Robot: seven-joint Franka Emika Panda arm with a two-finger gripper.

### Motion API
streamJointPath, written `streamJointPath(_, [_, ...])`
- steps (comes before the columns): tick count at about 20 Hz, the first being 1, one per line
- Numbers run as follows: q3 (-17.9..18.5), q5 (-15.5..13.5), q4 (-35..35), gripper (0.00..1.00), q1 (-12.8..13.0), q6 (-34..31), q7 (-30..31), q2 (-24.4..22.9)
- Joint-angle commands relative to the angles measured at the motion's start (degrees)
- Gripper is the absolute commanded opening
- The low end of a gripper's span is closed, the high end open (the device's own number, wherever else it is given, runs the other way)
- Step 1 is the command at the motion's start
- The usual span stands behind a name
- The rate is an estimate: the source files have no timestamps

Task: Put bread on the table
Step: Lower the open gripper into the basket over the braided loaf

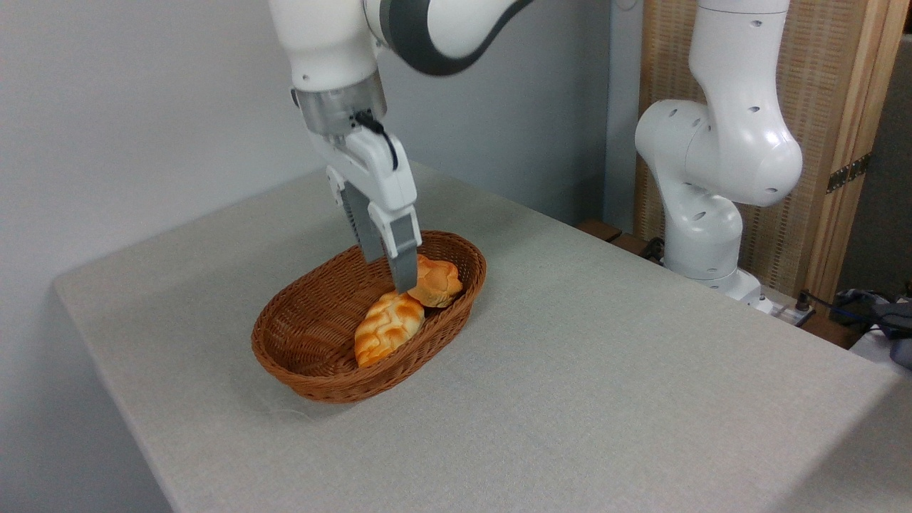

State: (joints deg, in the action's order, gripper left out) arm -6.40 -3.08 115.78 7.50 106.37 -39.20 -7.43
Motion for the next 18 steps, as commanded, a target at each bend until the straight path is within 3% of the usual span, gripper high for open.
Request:
streamJointPath(1, [-0.3, -0.7, 5.2, 1.00, 0.0, 7.7, 0.3, -0.3])
streamJointPath(7, [-0.4, -0.7, 7.0, 1.00, 0.1, 8.6, -5.1, 1.8])
streamJointPath(18, [-0.4, -1.0, 9.5, 1.00, 1.7, 13.9, -3.3, 3.6])
